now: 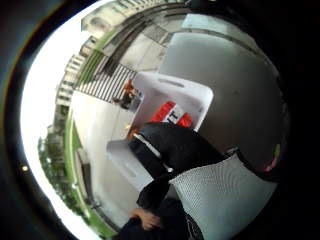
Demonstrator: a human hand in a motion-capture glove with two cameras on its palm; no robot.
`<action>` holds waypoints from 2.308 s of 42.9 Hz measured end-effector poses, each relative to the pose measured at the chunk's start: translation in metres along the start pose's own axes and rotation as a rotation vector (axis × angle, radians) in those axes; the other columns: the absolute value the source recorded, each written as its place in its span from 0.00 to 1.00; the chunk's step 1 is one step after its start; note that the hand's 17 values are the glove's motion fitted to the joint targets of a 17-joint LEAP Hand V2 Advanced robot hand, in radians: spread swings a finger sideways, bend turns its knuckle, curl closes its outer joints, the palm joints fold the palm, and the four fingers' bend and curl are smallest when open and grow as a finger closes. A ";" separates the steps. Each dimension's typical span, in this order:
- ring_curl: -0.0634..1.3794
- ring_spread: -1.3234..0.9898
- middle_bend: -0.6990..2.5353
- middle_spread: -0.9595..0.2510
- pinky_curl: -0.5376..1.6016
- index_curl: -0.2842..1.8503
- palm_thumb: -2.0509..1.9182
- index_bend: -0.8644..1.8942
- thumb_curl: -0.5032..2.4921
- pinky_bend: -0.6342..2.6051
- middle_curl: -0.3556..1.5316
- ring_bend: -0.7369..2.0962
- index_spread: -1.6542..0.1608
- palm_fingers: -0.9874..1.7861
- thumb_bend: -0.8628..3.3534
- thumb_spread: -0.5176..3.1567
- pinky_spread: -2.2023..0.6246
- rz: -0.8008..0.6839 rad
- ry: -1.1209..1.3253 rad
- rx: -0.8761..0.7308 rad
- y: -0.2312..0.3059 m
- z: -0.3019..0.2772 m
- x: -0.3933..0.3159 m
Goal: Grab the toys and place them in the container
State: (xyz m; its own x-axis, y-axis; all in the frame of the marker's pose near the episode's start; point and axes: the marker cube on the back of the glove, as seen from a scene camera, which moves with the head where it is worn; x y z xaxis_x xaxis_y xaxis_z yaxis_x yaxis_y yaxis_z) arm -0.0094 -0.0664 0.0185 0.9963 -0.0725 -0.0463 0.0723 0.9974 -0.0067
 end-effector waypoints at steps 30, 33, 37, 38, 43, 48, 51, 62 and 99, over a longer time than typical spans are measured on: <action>0.26 0.49 0.38 0.69 0.35 0.31 0.50 0.40 0.26 0.45 0.43 0.52 0.69 0.37 0.19 0.41 0.79 0.177 -0.188 -0.111 0.152 0.129 0.227; 0.26 0.48 0.39 0.68 0.34 0.32 0.50 0.41 0.26 0.43 0.43 0.52 0.69 0.38 0.19 0.41 0.79 0.193 -0.210 -0.122 0.164 0.145 0.250; 0.25 0.46 0.40 0.66 0.33 0.33 0.50 0.44 0.25 0.40 0.43 0.52 0.68 0.40 0.19 0.42 0.79 0.205 -0.217 -0.121 0.174 0.161 0.276; 0.25 0.46 0.40 0.65 0.33 0.34 0.50 0.45 0.25 0.39 0.43 0.52 0.68 0.41 0.19 0.42 0.79 0.209 -0.219 -0.124 0.177 0.165 0.282; 0.25 0.44 0.41 0.63 0.33 0.35 0.50 0.47 0.25 0.37 0.44 0.52 0.68 0.43 0.19 0.42 0.79 0.225 -0.220 -0.147 0.191 0.183 0.307; 0.24 0.43 0.40 0.62 0.33 0.36 0.50 0.50 0.25 0.35 0.43 0.51 0.68 0.44 0.19 0.42 0.78 0.240 -0.208 -0.189 0.207 0.207 0.337; 0.23 0.42 0.41 0.61 0.33 0.38 0.51 0.52 0.25 0.34 0.43 0.48 0.68 0.44 0.19 0.42 0.79 0.267 -0.200 -0.218 0.216 0.220 0.348; 0.17 0.42 0.36 0.59 0.35 0.42 0.54 0.66 0.26 0.36 0.41 0.38 0.70 0.46 0.21 0.44 0.80 0.328 -0.213 -0.292 0.239 0.257 0.370; 0.35 0.38 0.38 0.46 0.41 0.47 0.75 0.70 0.37 0.45 0.43 0.61 0.87 0.74 0.32 0.48 0.61 0.437 -0.217 -0.251 0.222 0.232 0.351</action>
State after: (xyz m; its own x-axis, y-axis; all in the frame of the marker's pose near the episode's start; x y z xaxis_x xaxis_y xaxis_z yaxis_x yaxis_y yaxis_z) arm 0.3672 0.1302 0.2324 0.9198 0.3768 0.1092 -0.3368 0.9012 -0.2726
